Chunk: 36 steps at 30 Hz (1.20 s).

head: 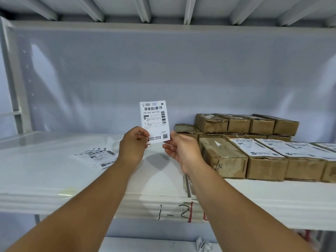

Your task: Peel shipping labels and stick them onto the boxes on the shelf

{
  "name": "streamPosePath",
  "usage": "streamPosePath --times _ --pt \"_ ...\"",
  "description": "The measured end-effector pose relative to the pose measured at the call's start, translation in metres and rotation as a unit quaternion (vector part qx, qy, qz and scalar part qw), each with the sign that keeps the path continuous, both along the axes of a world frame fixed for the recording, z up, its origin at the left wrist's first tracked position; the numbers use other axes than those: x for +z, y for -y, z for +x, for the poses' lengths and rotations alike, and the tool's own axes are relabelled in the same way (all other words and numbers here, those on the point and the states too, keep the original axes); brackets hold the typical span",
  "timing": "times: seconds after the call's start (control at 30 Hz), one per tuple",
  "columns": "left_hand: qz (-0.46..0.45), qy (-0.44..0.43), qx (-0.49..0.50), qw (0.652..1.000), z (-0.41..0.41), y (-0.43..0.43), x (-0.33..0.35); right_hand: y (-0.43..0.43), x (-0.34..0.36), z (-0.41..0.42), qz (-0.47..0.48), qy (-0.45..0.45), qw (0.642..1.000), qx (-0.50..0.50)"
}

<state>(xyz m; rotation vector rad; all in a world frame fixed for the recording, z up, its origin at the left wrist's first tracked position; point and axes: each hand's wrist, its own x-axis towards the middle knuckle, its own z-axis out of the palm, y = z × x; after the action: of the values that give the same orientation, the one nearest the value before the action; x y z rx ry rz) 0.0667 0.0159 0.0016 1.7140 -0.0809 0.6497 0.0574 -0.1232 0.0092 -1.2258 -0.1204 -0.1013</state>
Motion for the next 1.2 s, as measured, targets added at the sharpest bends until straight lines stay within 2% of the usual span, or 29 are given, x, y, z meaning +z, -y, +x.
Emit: streamPosePath --times 0.07,0.1,0.2,0.33,0.5,0.67,1.03,1.2 --pt "0.040 0.008 0.000 0.999 -0.002 0.002 -0.001 0.000 -0.002 -0.001 -0.001 -0.002 1.000 0.000" --pt "0.093 0.034 0.026 0.995 -0.002 0.003 -0.003 0.000 -0.002 -0.001 -0.004 -0.004 1.000 -0.002" --pt "0.237 0.139 0.121 0.954 -0.001 0.008 -0.010 0.000 -0.002 0.000 -0.006 0.000 1.000 -0.003" --pt "0.336 0.204 0.123 0.911 0.001 0.012 -0.011 0.000 -0.003 0.001 -0.007 0.011 1.000 0.013" --pt "0.330 0.181 0.096 0.922 -0.006 0.014 -0.007 0.001 -0.003 0.002 0.002 0.019 0.999 0.041" --pt "0.327 0.183 0.116 0.920 -0.006 0.012 -0.008 0.002 -0.002 -0.001 0.015 0.028 0.997 0.073" --pt "0.323 0.135 0.121 0.929 -0.011 0.014 -0.006 0.000 -0.002 -0.004 0.014 0.033 0.997 0.069" --pt "0.332 0.151 0.120 0.924 -0.010 0.014 -0.006 0.001 0.000 -0.006 0.019 0.029 0.997 0.068"
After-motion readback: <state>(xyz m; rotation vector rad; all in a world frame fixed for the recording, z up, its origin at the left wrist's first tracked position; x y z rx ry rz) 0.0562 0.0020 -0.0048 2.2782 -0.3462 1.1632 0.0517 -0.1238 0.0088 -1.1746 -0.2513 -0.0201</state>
